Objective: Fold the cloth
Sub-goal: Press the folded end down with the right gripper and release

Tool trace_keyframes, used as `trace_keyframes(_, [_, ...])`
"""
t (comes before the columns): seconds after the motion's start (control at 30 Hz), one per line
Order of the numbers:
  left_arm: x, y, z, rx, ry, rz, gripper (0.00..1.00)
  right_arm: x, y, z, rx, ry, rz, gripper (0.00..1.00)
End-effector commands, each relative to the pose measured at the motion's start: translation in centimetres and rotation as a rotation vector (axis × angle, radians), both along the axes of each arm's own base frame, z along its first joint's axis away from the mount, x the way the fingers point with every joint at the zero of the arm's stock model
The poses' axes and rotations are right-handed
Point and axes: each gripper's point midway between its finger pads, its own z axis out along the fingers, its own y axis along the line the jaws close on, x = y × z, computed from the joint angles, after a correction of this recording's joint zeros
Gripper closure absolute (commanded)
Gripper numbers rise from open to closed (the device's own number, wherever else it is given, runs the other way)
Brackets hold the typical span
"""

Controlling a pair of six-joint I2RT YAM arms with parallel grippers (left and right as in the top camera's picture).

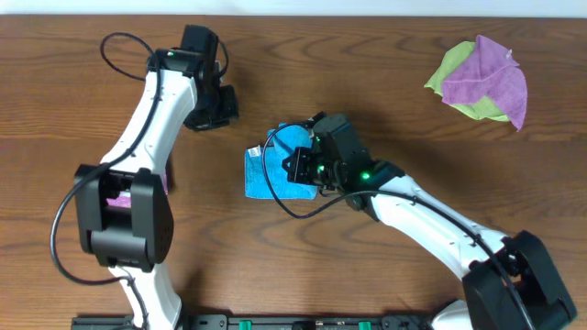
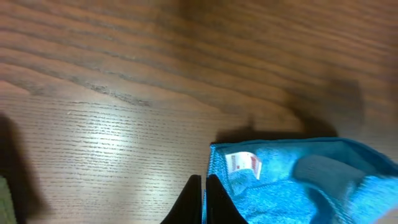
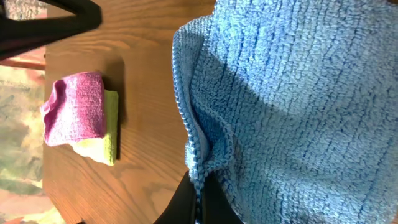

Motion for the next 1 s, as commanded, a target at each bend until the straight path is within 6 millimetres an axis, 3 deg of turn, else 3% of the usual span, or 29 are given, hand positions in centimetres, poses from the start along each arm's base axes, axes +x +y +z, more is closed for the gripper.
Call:
trace_keyframes(0.0, [0.5, 0.3, 1.8, 0.007, -0.048, -0.014, 0.94, 0.3, 0.8, 0.5, -0.008, -0.034, 0.014, 0.99])
trace_keyframes(0.3, [-0.2, 0.4, 1.6, 0.012, -0.020, -0.015, 0.94, 1.0, 3.4, -0.1, -0.097, 0.004, 0.087, 0.99])
trace_keyframes(0.5, [-0.3, 0.7, 1.6, 0.014, -0.013, -0.015, 0.94, 1.6, 4.0, -0.7, -0.134, 0.013, 0.099, 0.99])
trace_keyframes(0.97, [-0.2, 3.1, 2.7, 0.004, -0.027, 0.044, 0.94, -0.7, 6.9, -2.7, -0.161, 0.013, 0.166, 0.99])
